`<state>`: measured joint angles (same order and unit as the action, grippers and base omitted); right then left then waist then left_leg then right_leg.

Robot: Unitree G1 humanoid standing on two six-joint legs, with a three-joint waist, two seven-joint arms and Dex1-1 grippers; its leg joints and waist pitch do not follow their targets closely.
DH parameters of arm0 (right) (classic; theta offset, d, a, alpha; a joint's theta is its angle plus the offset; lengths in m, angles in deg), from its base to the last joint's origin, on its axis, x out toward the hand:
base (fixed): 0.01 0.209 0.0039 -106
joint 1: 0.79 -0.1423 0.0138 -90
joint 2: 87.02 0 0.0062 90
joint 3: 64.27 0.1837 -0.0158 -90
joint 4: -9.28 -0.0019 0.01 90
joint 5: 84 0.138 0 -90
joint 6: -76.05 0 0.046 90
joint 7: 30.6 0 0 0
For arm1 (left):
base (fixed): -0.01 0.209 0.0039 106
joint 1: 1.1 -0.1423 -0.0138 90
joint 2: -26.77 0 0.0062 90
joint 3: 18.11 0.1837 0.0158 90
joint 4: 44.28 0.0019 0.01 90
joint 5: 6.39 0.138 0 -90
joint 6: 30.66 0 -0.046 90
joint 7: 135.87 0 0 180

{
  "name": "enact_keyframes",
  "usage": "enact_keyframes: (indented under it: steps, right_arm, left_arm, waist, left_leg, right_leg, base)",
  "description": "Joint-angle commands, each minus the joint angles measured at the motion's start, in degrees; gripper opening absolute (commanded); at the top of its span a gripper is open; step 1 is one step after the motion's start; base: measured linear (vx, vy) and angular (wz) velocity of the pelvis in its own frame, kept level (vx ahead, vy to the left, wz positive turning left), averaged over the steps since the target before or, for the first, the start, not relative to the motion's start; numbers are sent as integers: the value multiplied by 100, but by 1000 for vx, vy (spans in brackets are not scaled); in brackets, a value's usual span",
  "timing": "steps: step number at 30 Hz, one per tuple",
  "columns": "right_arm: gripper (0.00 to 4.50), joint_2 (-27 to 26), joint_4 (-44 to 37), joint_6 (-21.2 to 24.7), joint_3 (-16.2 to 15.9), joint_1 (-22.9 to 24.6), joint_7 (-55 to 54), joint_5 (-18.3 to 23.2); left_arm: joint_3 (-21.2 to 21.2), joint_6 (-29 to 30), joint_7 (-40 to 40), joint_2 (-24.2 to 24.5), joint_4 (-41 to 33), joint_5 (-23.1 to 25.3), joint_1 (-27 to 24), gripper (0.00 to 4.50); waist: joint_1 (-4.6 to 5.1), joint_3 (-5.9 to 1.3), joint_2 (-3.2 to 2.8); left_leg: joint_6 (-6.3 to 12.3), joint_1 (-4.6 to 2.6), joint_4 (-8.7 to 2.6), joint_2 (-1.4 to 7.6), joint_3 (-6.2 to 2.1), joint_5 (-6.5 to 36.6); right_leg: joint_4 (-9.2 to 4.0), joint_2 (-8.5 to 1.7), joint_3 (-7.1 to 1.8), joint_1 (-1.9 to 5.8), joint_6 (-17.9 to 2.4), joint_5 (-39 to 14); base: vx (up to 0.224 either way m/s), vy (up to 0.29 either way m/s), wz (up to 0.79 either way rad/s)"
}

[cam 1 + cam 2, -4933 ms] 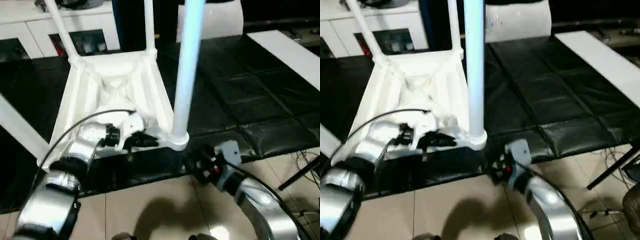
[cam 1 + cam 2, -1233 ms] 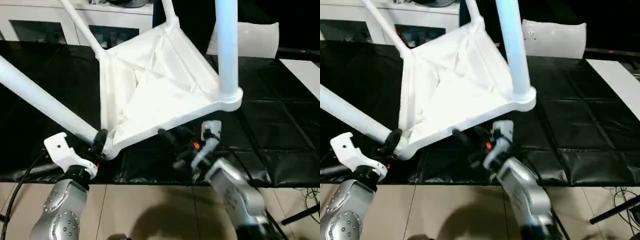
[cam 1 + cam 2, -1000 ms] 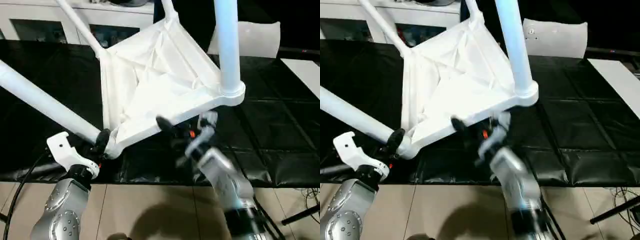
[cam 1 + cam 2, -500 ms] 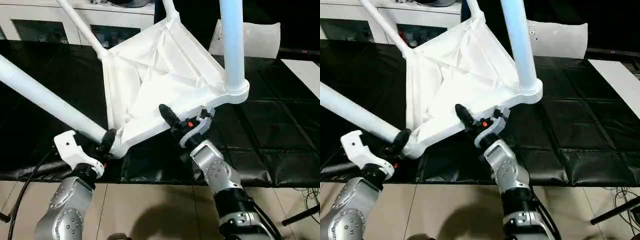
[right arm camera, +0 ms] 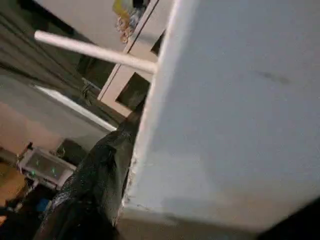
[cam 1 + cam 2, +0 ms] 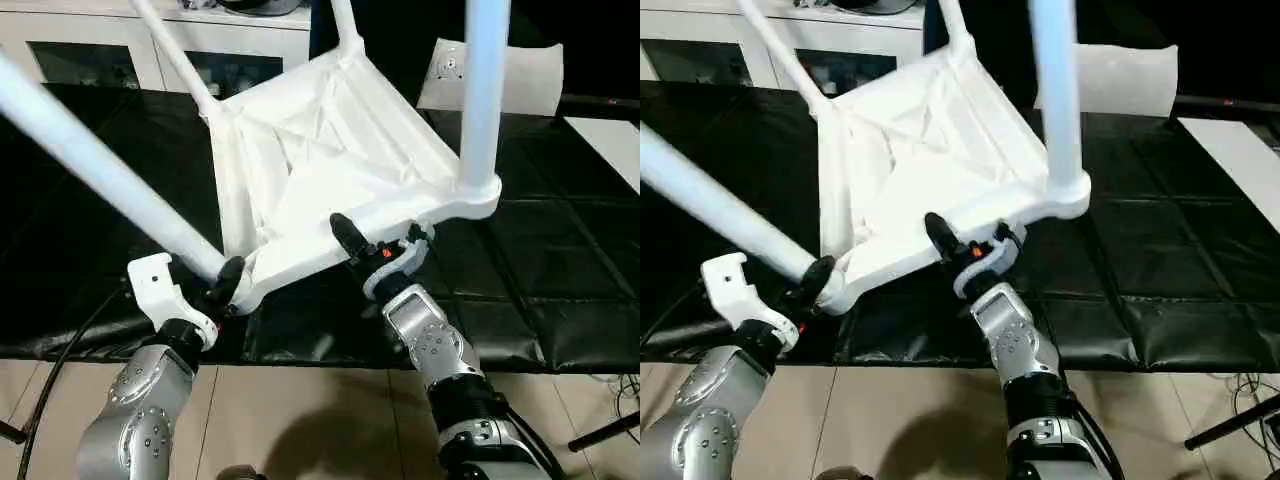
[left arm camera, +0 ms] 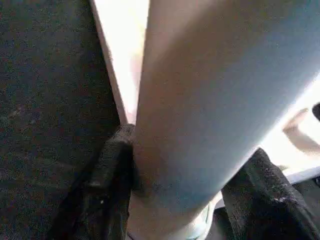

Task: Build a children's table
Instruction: Flip table

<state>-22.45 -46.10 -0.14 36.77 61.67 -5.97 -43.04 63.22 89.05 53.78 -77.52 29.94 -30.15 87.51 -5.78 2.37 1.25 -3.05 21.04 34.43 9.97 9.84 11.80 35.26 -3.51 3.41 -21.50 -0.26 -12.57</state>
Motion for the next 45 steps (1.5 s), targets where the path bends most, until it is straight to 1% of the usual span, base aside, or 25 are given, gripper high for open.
enact_keyframes:
  steps: [1,2,3,4,7,8,9,10,13,17,19,22,28,29,31,32,35,36,37,39,41,42,43,44,45]
  right_arm:
    - [261,-668,-259,-284,111,-546,-7,43]
    - [261,-668,-266,-302,112,-569,2,56]
    - [257,-656,-289,-356,80,-597,17,26]
    - [254,-650,-304,-382,63,-605,18,6]
    - [251,-616,-478,-440,9,-618,-27,-44]
    - [250,-576,-555,-475,7,-638,-99,-61]
    - [250,-553,-593,-494,13,-647,-152,-72]
    - [250,-469,-718,-630,50,-684,-389,-139]
    - [250,-339,-854,-733,99,-749,-586,-208]
    - [232,-104,-1117,-999,182,-765,-1021,-439]
    - [226,-32,-1264,-1037,150,-714,-1182,-547]
    - [222,11,-1514,-1077,120,-556,-1390,-614]
    - [222,42,-2170,-1231,70,-113,-1720,-912]
    - [222,59,-2270,-1230,27,-51,-1758,-940]
    - [222,103,-2480,-1348,-59,102,-1885,-1094]
    - [222,106,-2528,-1368,-72,137,-1904,-1110]
    - [222,121,-2755,-1559,-155,385,-1908,-1197]
    - [221,118,-2812,-1583,-177,456,-1908,-1206]
    - [221,112,-2848,-1630,-194,532,-1860,-1211]
    - [220,99,-2916,-1685,-227,648,-1807,-1223]
    - [220,75,-2895,-1865,-246,783,-1798,-1288]
    - [220,81,-2878,-1953,-263,818,-1794,-1346]
    - [220,84,-2876,-1969,-271,825,-1798,-1360]
    - [220,98,-2877,-2089,-317,869,-1841,-1474]
    - [220,107,-2901,-2213,-373,919,-1901,-1571]
  left_arm:
    - [344,172,232,-36,344,-10,-46,215]
    - [340,125,272,-16,359,3,-29,215]
    - [360,44,244,41,338,89,-11,215]
    - [377,13,211,71,319,141,-7,215]
    - [296,-215,363,93,210,73,-47,215]
    - [296,-288,449,149,141,65,-86,268]
    - [290,-273,516,178,92,13,-121,268]
    - [310,-212,759,358,-129,-105,-296,282]
    - [337,-79,1092,640,-464,-266,-560,282]
    - [296,-56,1461,1169,-895,-290,-1191,282]
    - [239,-45,1486,1240,-996,-319,-1315,282]
    - [177,-114,1537,1326,-1027,-307,-1420,282]
    - [127,-243,1317,1230,-893,-214,-1090,282]
    - [118,-272,1260,1223,-832,-218,-1017,282]
    - [74,-375,961,1138,-578,-71,-781,282]
    - [53,-381,874,1107,-512,-41,-719,282]
    - [-58,-541,567,934,-117,28,-326,282]
    - [-78,-549,559,904,-48,-16,-237,282]
    - [-105,-575,547,867,32,-58,-124,282]
    - [-156,-604,558,802,148,-163,50,282]
    - [-195,-639,928,747,343,-595,372,282]
    - [-122,-612,1108,833,395,-615,432,282]
    - [-102,-605,1145,854,407,-609,442,282]
    - [-11,-514,1299,989,508,-559,511,282]
    - [41,-428,1370,1094,633,-518,584,282]
  waist:
    - [24,-292,-15]
    - [13,-291,1]
    - [18,-292,77]
    - [-2,-297,40]
    - [-4,-295,114]
    - [-9,-297,136]
    - [-14,-294,108]
    - [-11,-288,163]
    - [30,-286,143]
    - [106,-270,204]
    - [122,-263,176]
    - [139,-238,195]
    - [101,-226,146]
    - [75,-232,83]
    - [73,-236,110]
    - [63,-241,67]
    - [25,-242,46]
    - [8,-252,69]
    - [-1,-253,12]
    - [11,-260,66]
    - [11,-293,-60]
    - [37,-325,8]
    - [24,-352,-53]
    - [51,-351,-13]
    - [31,-356,-217]
  left_leg:
    - [8,-51,-468,347,-111,530]
    - [44,-57,-463,347,-104,491]
    - [90,-45,-461,350,-97,451]
    - [96,-46,-461,354,-106,424]
    - [168,-42,-450,357,-85,323]
    - [198,-36,-442,350,-78,278]
    - [210,-40,-443,353,-86,223]
    - [202,-45,-447,362,-85,181]
    - [172,-46,-444,354,-87,46]
    - [149,-39,-427,336,-60,14]
    - [154,-52,-425,332,-58,-38]
    - [81,-70,-441,334,-40,268]
    - [-211,-103,-462,333,-48,619]
    - [-252,-102,-461,325,-55,634]
    - [-310,-95,-462,316,-52,647]
    - [-364,-113,-457,317,-52,667]
    - [-429,-88,-463,312,-66,744]
    - [-441,-91,-459,309,-65,756]
    - [-460,-82,-464,303,-83,747]
    - [-460,-71,-468,307,-87,782]
    - [-447,-46,-425,281,-103,500]
    - [-386,-31,-387,259,-86,296]
    - [-366,-14,-365,249,-108,96]
    - [-244,-2,-337,234,-88,-153]
    - [-257,-3,-322,224,-119,-204]
  right_leg:
    - [-342,-484,-303,206,-921,-172]
    - [-337,-485,-304,198,-944,-141]
    - [-345,-483,-297,208,-953,-134]
    - [-321,-497,-298,211,-967,-130]
    - [-317,-497,-298,202,-1002,-84]
    - [-317,-500,-299,201,-995,-107]
    - [-300,-498,-295,188,-990,-96]
    - [-289,-500,-292,189,-976,-82]
    - [-252,-470,-279,175,-976,81]
    - [-240,-450,-298,178,-980,257]
    - [-228,-438,-300,169,-954,380]
    - [-268,-429,-316,156,-902,86]
    - [-293,-403,-336,116,-658,-214]
    - [-275,-402,-339,117,-648,-154]
    - [-286,-386,-337,125,-599,-83]
    - [-285,-378,-335,106,-582,-17]
    - [-278,-394,-340,132,-552,-2]
    - [-277,-393,-340,138,-527,16]
    - [-263,-392,-336,147,-528,55]
    - [-267,-394,-333,171,-530,79]
    - [-208,-394,-323,180,-601,558]
    - [-184,-373,-323,204,-646,913]
    - [-138,-376,-317,225,-679,1197]
    - [-122,-342,-306,211,-721,1597]
    - [-86,-351,-288,190,-751,1668]
  base:
    - [0,0,0]
    - [0,0,0]
    - [0,0,0]
    - [0,0,0]
    - [0,0,0]
    - [0,0,0]
    - [0,0,0]
    - [0,0,0]
    - [0,0,0]
    - [0,0,0]
    - [0,0,0]
    - [0,0,0]
    - [0,0,0]
    - [0,0,0]
    - [0,0,0]
    - [0,0,0]
    - [0,0,0]
    - [0,0,0]
    - [0,0,0]
    - [0,0,0]
    - [0,0,0]
    - [0,0,0]
    - [0,0,0]
    - [0,0,0]
    - [0,0,0]
